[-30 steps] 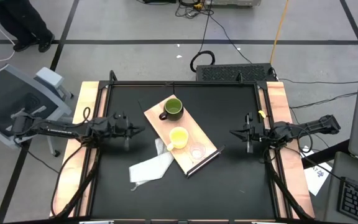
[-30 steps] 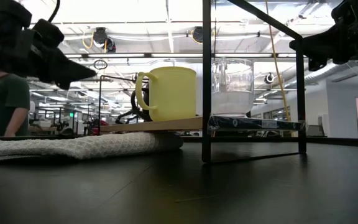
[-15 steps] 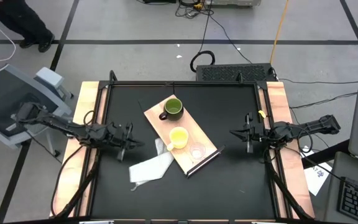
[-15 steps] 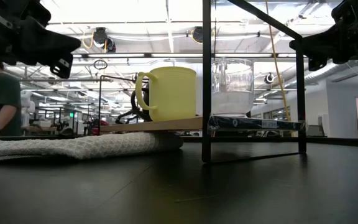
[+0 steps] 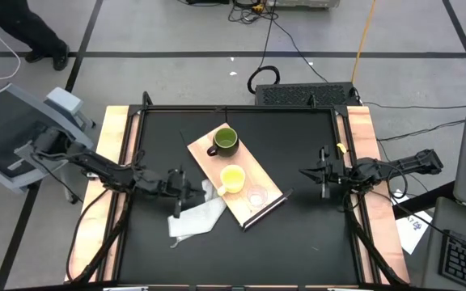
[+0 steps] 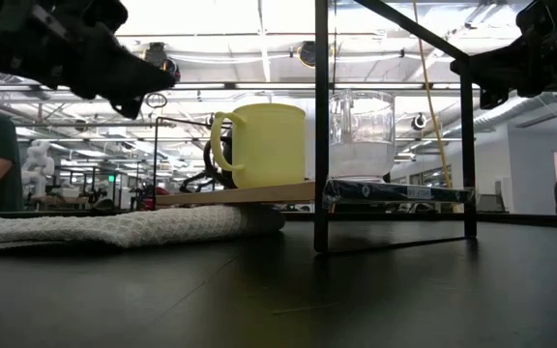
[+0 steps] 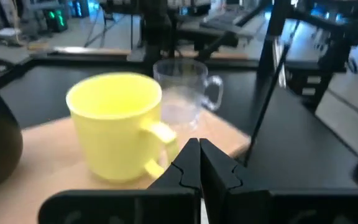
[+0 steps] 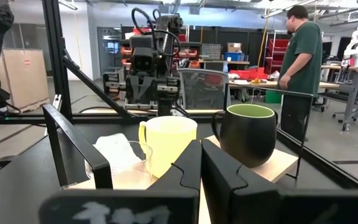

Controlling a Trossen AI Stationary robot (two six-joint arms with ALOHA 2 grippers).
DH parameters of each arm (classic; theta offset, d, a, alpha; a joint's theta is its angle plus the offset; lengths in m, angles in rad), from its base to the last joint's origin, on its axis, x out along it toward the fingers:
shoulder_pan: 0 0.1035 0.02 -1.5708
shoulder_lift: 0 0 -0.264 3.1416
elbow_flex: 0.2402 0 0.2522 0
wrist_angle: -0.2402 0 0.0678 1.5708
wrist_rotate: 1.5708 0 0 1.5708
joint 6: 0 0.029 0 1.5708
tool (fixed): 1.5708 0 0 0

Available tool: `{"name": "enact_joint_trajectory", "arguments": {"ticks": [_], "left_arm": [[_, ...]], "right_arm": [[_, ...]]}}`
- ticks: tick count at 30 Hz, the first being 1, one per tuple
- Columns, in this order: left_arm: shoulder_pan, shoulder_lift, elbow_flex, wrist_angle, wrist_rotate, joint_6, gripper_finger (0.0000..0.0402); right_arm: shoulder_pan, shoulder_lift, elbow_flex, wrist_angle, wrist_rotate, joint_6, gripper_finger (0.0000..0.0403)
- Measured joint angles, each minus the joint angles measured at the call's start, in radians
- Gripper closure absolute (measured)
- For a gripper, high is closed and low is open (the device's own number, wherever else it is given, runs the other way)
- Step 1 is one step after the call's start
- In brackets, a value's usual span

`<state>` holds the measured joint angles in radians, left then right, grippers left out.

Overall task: Stack small to large cups/mugs on shelf
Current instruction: Adjust all the mugs

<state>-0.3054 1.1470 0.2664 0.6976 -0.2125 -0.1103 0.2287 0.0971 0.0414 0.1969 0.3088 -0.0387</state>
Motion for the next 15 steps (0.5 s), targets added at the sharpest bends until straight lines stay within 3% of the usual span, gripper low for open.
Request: {"name": "enact_joint_trajectory", "arguments": {"ticks": [8, 15], "left_arm": [[-0.019, 0.051, 0.002, 0.091, 0.06, -0.019, 0.0402], [-0.049, 0.189, 0.047, 0.142, 0.085, -0.031, 0.0402]], "right_arm": [[0.0, 0.0, 0.0, -0.016, 0.0, 0.008, 0.0403], [0.0, 0.0, 0.0, -0.022, 0.0, 0.008, 0.0403]]}}
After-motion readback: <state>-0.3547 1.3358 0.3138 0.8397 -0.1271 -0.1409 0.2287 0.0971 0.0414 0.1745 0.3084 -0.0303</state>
